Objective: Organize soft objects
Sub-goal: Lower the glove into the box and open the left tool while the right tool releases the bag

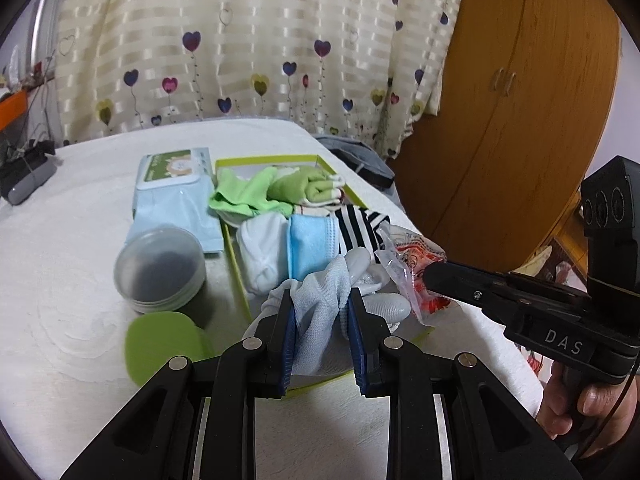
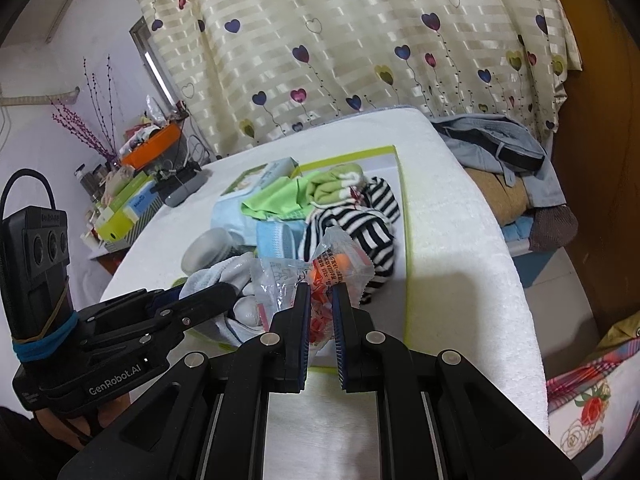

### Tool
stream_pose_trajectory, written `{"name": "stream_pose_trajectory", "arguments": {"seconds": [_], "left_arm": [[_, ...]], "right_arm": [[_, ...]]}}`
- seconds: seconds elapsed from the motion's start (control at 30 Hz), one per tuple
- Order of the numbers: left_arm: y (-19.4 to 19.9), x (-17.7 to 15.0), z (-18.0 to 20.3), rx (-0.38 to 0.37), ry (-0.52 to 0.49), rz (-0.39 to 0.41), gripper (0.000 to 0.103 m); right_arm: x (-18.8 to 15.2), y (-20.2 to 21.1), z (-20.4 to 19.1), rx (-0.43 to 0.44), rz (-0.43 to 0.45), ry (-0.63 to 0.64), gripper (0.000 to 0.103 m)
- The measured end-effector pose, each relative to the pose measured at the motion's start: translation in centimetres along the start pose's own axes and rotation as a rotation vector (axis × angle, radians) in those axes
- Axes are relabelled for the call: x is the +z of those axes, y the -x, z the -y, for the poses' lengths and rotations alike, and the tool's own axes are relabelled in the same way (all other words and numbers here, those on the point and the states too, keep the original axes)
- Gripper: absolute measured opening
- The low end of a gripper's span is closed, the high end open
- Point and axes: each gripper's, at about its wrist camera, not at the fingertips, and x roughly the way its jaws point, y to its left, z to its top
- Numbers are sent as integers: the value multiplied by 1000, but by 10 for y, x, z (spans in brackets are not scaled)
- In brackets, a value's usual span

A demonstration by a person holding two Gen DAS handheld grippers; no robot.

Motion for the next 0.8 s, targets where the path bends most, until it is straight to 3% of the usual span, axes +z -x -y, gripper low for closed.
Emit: {"name": "stream_pose_trajectory", "arguments": {"seconds": [0.27,0.8], "left_arm": [[-18,-1,1,13,-2,-40,22],[-34,7,0,39,-7,-40,23]], "right_arm": [[-2,-17,5,-19,-42,20,11],[6,-38,13,-27,-69,21,11]]}}
